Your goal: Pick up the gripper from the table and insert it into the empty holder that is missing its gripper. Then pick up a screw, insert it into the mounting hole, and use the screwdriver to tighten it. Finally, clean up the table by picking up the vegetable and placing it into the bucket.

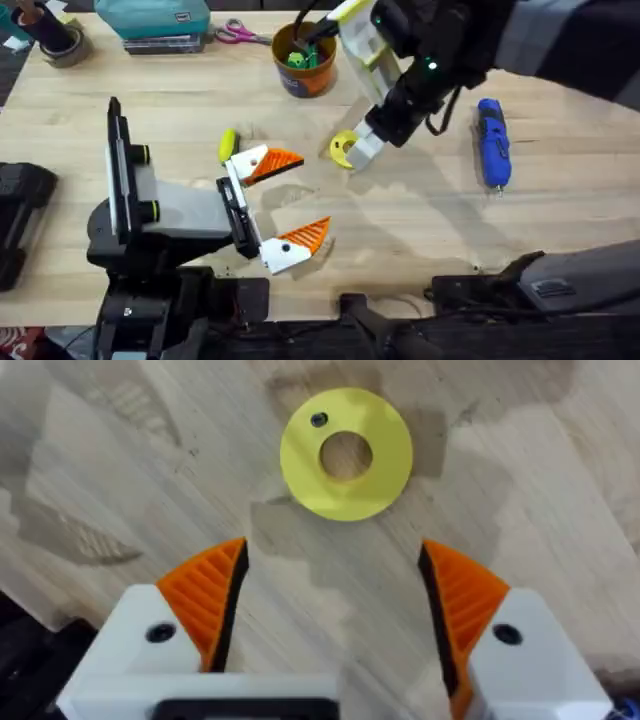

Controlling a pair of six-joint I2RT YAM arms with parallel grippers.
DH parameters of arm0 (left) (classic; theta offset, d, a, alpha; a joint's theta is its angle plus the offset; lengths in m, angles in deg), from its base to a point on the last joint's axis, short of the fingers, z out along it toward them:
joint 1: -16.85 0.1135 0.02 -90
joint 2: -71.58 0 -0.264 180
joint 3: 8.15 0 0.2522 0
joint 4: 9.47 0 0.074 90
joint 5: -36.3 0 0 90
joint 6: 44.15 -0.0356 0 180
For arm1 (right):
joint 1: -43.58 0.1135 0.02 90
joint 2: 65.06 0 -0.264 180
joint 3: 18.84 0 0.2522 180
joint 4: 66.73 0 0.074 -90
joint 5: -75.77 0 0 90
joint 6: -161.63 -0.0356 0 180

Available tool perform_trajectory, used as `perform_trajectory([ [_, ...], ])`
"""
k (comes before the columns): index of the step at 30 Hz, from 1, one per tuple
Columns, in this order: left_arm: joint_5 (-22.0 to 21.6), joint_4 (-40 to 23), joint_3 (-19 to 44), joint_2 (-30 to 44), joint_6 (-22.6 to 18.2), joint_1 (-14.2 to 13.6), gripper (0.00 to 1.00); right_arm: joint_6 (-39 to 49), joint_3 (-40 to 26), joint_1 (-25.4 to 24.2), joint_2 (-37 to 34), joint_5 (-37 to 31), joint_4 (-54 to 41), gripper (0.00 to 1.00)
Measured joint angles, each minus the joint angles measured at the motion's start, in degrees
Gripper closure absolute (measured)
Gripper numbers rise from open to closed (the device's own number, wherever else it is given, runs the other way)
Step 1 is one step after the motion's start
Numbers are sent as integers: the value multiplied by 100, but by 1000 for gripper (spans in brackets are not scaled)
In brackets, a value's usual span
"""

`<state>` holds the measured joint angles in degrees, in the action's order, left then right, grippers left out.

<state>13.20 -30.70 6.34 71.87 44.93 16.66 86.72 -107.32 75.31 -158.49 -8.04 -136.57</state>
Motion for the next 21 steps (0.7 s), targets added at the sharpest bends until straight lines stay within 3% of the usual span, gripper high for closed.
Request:
perform_trajectory([
  [15, 0, 0, 0, 1, 0, 0, 15, 0, -603, 291, -742, -122, 72, 49],
  [21, 0, 0, 0, 1, 0, 0, 16, 20, -611, 354, -937, -153, 172, 195],
])
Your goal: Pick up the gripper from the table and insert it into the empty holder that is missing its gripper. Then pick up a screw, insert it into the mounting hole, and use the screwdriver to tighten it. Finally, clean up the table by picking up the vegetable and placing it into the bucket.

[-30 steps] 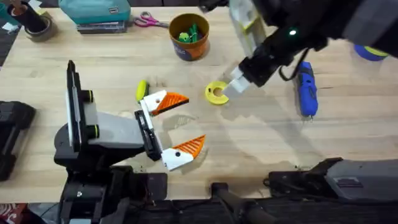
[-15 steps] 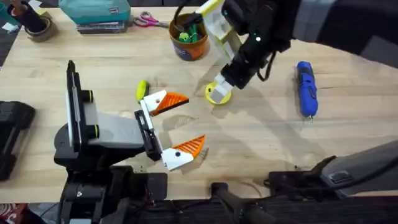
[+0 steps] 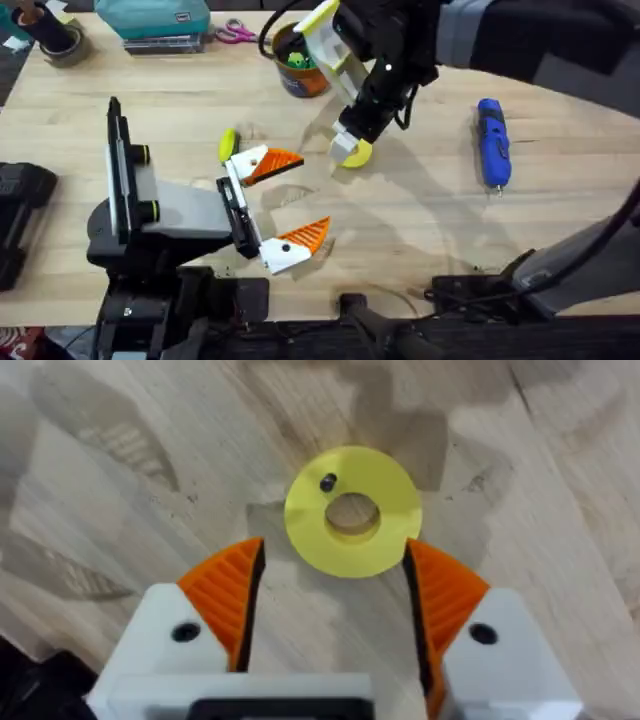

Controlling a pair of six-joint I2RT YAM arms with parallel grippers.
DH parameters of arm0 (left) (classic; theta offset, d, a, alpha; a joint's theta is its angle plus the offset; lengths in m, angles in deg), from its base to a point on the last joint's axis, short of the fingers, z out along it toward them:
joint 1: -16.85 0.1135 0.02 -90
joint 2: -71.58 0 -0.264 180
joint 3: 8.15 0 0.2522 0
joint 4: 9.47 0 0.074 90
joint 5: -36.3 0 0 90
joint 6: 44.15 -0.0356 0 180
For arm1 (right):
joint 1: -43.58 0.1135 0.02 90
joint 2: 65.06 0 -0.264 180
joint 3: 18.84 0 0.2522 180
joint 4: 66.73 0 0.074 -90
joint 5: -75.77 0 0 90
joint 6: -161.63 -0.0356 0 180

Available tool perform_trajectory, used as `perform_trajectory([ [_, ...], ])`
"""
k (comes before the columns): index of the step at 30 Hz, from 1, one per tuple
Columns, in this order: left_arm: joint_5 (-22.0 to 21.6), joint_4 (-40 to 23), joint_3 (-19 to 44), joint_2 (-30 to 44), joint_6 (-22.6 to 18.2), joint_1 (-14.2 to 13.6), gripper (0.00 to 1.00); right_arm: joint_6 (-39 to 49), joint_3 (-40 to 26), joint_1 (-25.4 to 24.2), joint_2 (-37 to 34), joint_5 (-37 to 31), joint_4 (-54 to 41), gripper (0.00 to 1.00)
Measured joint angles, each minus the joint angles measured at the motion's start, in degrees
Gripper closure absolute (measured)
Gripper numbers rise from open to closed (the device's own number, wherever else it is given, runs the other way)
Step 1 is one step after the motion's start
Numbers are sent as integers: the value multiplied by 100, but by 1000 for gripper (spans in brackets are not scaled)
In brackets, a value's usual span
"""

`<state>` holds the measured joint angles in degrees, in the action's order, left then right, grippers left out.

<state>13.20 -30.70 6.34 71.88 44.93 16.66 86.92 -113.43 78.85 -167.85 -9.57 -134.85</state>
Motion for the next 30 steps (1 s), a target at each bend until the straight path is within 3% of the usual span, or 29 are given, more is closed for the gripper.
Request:
perform_trajectory([
  [6, 0, 0, 0, -1, 0, 0, 15, 2, -2, 39, -94, -29, 53, 293],
  [22, 0, -2, 0, -1, 0, 0, 16, 2, -4, 170, -401, -37, 331, 410],
  [30, 0, 0, 0, 1, 0, 0, 15, 2, -7, 190, -476, -226, 461, 516],
])
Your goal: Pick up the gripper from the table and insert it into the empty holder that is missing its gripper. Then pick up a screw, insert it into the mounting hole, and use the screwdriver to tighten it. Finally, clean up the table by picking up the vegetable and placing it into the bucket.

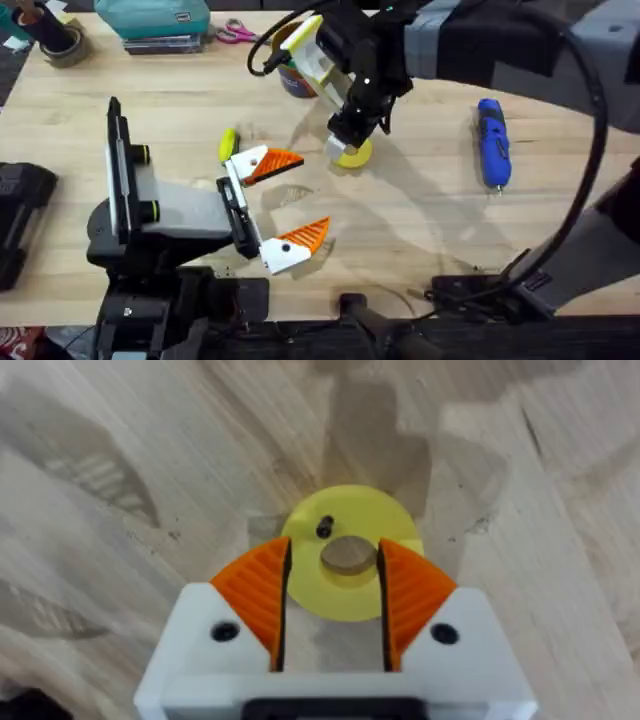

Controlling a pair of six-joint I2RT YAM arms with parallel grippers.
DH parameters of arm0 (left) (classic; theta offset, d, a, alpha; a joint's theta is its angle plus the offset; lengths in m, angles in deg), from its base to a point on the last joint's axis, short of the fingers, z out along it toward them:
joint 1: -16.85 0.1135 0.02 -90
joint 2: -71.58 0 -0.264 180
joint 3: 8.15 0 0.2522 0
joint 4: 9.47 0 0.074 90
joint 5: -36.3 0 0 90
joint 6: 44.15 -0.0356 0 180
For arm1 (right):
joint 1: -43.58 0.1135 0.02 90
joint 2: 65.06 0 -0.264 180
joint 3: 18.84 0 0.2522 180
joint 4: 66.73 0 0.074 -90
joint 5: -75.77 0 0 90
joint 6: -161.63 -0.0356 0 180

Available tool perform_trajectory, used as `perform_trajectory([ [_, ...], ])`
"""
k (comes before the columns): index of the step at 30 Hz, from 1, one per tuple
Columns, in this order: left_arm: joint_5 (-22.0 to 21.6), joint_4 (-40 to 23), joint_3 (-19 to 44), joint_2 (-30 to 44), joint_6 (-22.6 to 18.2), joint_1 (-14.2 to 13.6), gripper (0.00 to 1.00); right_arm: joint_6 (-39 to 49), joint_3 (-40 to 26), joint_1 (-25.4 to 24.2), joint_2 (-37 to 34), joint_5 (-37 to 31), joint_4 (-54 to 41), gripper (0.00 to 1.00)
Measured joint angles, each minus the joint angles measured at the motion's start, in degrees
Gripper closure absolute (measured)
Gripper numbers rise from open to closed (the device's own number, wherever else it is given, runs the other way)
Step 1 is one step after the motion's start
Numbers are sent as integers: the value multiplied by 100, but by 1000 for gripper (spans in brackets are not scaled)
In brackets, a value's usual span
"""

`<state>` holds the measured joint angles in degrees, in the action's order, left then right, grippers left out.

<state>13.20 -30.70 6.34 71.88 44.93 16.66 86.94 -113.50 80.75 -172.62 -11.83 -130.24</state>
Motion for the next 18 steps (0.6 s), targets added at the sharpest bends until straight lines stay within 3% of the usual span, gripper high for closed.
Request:
perform_trajectory([
  [9, 0, 0, 0, -1, 2, 0, 15, 0, 0, 109, -17, -5, 88, 544],
  [18, 0, 0, 0, -1, 1, 0, 16, 0, -7, 129, -233, -22, 82, 637],
])
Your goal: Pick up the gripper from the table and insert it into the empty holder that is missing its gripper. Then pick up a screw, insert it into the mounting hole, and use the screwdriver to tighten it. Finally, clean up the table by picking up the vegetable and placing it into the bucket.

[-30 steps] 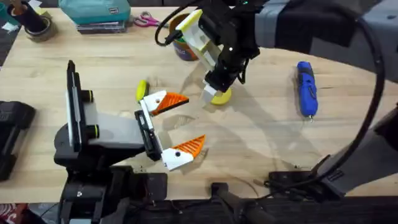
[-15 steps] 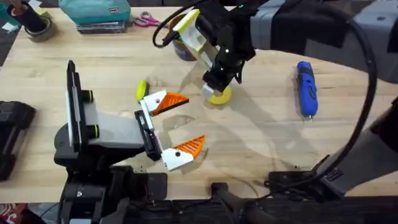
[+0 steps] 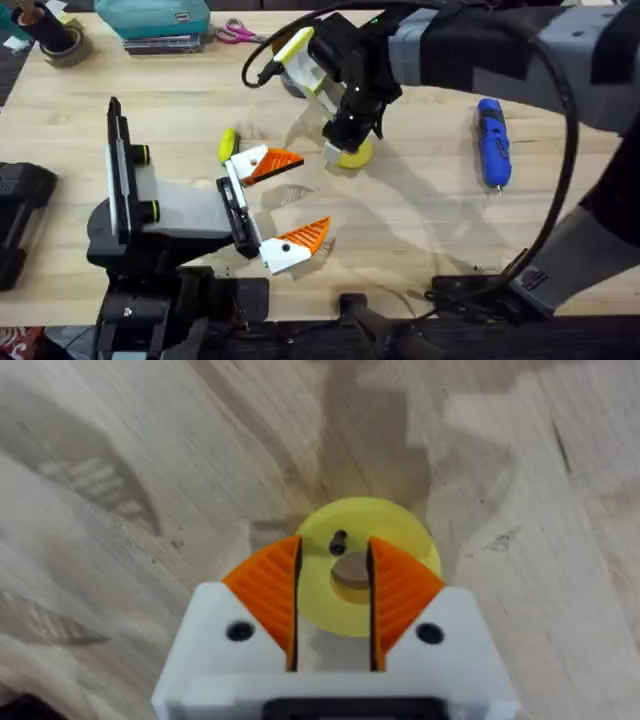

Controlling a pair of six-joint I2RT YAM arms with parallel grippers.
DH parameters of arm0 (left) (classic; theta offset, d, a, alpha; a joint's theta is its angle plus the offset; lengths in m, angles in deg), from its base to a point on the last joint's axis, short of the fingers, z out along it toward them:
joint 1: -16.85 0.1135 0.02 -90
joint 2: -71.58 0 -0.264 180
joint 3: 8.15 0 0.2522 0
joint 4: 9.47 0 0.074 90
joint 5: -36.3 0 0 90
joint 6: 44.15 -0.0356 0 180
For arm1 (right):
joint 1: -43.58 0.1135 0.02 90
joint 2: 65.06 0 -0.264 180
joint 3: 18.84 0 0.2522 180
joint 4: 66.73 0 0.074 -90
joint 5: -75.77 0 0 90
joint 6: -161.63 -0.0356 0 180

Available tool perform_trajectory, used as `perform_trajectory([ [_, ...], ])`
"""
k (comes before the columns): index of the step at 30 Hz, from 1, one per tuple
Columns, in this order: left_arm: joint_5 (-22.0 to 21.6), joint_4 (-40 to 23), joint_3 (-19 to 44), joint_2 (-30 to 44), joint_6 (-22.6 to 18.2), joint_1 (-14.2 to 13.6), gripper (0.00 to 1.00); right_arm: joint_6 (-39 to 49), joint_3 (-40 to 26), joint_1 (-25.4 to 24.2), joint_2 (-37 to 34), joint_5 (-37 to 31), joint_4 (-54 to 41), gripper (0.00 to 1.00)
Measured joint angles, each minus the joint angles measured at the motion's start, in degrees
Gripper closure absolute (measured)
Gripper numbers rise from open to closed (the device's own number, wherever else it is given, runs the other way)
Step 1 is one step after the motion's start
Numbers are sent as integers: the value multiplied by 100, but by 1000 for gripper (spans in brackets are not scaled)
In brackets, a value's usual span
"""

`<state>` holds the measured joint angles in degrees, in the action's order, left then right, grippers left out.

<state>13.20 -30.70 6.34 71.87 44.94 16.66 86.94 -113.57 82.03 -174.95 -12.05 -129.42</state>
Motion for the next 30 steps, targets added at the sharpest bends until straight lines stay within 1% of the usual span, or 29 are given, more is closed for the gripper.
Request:
perform_trajectory([
  [3, 0, 0, 0, 0, 0, 0, 15, 0, -2, 0, 0, -1, 9, 675],
  [13, 0, 0, 0, 0, 1, 0, 15, 0, -2, 0, 0, -1, 164, 685],
  [15, 0, 0, 0, 0, 0, 0, 15, 0, -2, 0, -2, -1, 181, 713],
  [21, 0, 0, 0, 0, 0, 0, 15, 0, -2, 0, 0, -1, 181, 873],
  [23, 0, 0, 0, 2, -1, 0, 15, 7, -2, 0, 0, -1, 184, 979],
  [30, 0, 0, 0, 0, 0, 0, 15, 15, -33, 0, 0, -1, 233, 995],
])
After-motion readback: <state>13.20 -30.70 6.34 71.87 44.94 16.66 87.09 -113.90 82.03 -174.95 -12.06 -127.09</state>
